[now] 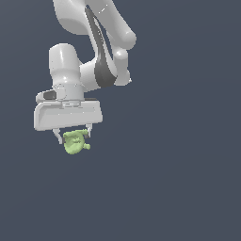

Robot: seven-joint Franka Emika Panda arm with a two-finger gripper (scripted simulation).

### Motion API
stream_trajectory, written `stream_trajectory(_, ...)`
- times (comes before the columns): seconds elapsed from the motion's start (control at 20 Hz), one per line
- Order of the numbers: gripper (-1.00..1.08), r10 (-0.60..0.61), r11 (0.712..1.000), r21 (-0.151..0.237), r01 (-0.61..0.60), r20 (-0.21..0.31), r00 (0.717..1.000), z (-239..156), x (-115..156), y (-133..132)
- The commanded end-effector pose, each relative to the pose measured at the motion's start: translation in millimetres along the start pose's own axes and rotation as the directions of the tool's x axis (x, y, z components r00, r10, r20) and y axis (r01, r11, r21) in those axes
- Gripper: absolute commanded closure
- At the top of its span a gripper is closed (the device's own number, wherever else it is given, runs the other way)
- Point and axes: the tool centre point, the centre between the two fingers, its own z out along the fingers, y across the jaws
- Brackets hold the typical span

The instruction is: Pick up the object and move it to a goal position.

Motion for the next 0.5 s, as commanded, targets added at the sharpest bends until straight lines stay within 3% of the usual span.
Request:
stream_trajectory(0.0,1.08,-0.008,1.000,-0.024,0.007,-0.044,0.999,-8,7,17)
stream_trajectory(0.45,1.08,-0.046,0.994,-0.109,0.023,-0.208,0.977,-42,32,77)
